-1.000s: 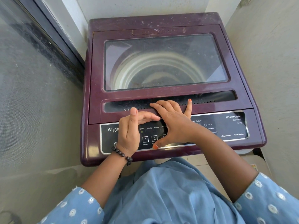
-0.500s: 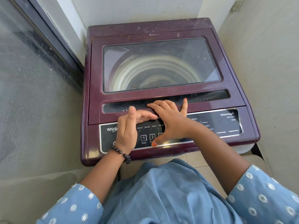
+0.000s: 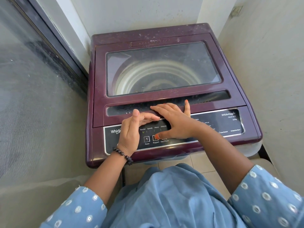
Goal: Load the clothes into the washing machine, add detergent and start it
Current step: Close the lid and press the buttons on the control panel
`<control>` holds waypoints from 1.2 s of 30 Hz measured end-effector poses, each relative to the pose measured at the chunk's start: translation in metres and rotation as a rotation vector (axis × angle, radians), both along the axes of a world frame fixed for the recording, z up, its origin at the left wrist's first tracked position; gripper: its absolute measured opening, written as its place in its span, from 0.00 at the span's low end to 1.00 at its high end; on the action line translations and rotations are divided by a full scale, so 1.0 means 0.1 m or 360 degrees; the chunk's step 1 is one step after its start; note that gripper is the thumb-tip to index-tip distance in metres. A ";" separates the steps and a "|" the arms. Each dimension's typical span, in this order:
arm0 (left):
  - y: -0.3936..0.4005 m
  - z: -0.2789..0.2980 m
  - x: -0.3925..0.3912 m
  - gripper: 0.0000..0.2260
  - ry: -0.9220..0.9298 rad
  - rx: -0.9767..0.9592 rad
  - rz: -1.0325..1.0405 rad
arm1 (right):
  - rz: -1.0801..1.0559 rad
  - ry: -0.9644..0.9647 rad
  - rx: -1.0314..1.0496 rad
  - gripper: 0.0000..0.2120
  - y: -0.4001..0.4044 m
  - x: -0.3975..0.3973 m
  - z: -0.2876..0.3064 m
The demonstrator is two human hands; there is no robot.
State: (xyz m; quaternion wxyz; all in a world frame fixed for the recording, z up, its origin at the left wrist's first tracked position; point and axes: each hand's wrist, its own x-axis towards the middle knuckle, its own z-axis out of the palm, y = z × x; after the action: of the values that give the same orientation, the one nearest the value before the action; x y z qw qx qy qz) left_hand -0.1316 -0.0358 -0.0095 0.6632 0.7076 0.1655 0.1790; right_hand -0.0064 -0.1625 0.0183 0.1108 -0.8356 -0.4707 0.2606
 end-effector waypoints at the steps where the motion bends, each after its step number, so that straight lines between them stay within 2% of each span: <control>1: -0.01 0.00 0.00 0.31 -0.0003 -0.0008 0.0009 | -0.0005 -0.0010 0.0004 0.45 0.00 0.00 -0.01; 20: -0.01 -0.02 0.01 0.32 0.0001 -0.0002 0.0045 | -0.0048 -0.0113 0.0070 0.44 0.01 -0.06 -0.09; 28: -0.03 -0.01 0.00 0.33 -0.0006 0.0038 0.0042 | 0.0037 0.0142 0.0030 0.50 -0.03 0.04 -0.01; 32: -0.05 0.01 0.01 0.37 -0.0018 0.0080 0.0028 | 0.0092 0.0107 0.0001 0.52 -0.08 0.10 0.02; 36: -0.04 0.01 0.02 0.34 0.0023 0.0051 0.0031 | 0.0075 0.0012 -0.0008 0.52 -0.32 0.29 0.05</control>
State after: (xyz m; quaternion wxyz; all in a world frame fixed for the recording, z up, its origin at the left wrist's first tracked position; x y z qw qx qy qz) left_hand -0.1299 -0.0394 -0.0086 0.6488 0.7178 0.1743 0.1829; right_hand 0.0229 -0.1943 0.0237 0.1043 -0.8235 -0.4892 0.2675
